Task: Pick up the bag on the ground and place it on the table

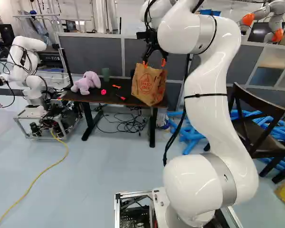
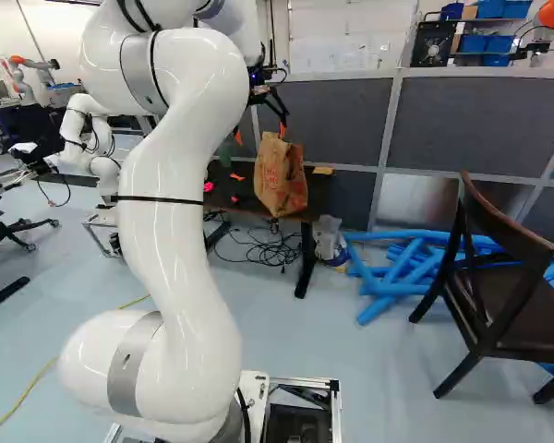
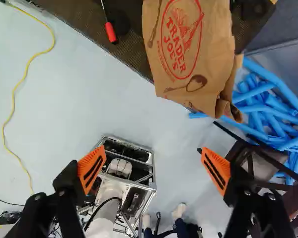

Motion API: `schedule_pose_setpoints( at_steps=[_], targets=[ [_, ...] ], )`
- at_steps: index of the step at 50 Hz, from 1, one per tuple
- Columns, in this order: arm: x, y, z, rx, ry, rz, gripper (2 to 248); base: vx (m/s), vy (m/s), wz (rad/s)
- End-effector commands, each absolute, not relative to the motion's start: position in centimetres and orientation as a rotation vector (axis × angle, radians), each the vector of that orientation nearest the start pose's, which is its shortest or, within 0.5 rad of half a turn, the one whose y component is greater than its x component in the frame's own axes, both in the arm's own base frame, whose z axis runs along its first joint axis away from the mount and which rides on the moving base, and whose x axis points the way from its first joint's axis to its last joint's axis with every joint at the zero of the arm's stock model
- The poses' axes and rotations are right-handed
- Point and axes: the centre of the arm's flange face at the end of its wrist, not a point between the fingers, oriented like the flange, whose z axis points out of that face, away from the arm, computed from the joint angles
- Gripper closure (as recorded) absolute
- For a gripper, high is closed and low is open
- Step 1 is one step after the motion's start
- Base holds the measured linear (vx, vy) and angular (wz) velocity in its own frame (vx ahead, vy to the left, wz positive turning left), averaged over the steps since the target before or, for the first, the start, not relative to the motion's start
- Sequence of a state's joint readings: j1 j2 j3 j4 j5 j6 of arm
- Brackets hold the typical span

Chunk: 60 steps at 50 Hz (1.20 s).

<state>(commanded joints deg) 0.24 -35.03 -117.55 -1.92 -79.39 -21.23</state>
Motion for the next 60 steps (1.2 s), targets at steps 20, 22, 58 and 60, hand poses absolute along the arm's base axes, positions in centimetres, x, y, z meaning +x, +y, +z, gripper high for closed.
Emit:
schedule_pose_setpoints(
  at_steps=[20,22,58,60],
  targets=[
    [67.07,-0.02,68.68,-3.126,-0.601,-0.076,3,-0.135,0.0,0.009],
    [67.07,-0.02,68.68,-3.126,-0.601,-0.076,3,-0.133,0.009,0.011],
    [67.07,-0.02,68.68,-3.126,-0.601,-0.076,3,-0.054,0.001,0.006],
    [67.07,-0.02,68.68,-3.126,-0.601,-0.076,3,0.0,0.0,0.0]
  ],
)
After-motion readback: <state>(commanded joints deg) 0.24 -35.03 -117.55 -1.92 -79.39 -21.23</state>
